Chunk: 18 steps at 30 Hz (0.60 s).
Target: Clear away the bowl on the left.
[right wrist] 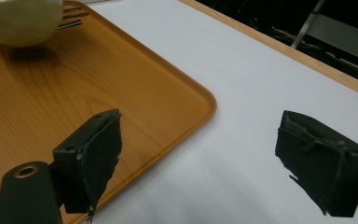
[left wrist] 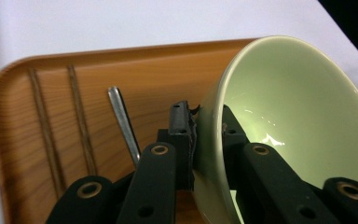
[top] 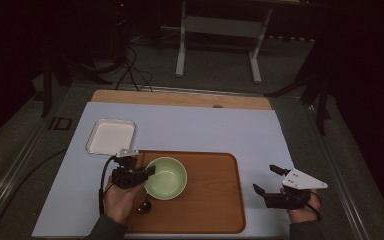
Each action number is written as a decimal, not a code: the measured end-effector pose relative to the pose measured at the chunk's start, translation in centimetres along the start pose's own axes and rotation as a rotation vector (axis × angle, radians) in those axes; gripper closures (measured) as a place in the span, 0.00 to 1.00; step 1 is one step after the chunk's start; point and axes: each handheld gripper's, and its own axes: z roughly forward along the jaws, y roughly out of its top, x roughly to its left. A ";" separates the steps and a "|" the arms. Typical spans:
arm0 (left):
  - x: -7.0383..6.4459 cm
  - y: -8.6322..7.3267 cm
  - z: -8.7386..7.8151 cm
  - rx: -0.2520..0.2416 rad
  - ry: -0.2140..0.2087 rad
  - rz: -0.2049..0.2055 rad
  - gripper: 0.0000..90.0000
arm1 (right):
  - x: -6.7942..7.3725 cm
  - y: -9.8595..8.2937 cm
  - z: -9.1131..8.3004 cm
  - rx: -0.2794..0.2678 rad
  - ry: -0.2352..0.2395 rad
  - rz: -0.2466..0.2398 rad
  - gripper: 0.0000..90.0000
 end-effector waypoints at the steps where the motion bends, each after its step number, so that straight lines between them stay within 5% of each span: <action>1: 0.0 -0.1 0.2 0.007 0.002 0.001 0.90 | 0.0 0.0 0.0 0.000 0.000 -0.001 0.16; 18: 0.5 -0.9 2.4 0.062 0.004 -0.008 0.91 | 0.0 0.0 -0.1 -0.001 0.000 -0.003 0.16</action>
